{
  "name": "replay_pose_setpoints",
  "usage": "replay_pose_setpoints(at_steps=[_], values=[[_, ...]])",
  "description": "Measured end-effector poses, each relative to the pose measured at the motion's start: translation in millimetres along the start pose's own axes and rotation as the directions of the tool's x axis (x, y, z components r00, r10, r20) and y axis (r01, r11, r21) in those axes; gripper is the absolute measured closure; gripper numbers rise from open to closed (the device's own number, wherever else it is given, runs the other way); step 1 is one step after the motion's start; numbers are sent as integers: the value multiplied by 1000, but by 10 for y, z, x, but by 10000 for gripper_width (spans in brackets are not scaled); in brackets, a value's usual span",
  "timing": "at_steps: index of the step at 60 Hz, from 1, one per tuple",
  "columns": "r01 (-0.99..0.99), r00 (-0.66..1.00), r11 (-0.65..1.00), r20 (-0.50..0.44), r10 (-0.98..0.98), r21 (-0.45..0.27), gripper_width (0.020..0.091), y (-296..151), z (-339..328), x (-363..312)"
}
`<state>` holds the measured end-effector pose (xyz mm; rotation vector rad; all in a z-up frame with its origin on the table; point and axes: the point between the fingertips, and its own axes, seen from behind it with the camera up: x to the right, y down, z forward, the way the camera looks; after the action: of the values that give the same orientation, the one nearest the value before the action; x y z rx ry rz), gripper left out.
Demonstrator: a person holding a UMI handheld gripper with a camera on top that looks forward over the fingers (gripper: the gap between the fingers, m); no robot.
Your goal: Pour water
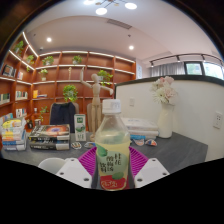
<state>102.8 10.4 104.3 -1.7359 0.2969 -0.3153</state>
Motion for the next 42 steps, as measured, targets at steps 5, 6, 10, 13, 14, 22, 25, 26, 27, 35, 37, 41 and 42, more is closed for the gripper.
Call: replay_pose_setpoints(at_steps=[5,6,10,13,14,22,25,26,27,35,37,41,42], values=[[-30,1000,1000,3,30,4,613,5,30,18],[-36,999,999,-2,36,-8,596,22,32,41],[-23,1000,998,-10,22,-56,382,162,37,64],[-1,1000,998,-11,0,-65,290,206,6,97],[2,1000,998,-10,-3,-63,273,204,-13,103],[-50,997,999,52,51,-20,247,125,-268,17],[-76,995,997,70,76,4,247,54,-422,-3],[-84,994,996,71,83,13,247,24,-474,5],[-92,993,996,71,90,22,244,-7,-530,13],[-103,992,990,83,95,96,247,-298,-1060,79],[-106,992,988,77,97,111,249,-361,-1197,119],[-109,992,985,81,99,131,246,-475,-1462,187],[-112,991,984,82,101,139,247,-503,-1529,192]])
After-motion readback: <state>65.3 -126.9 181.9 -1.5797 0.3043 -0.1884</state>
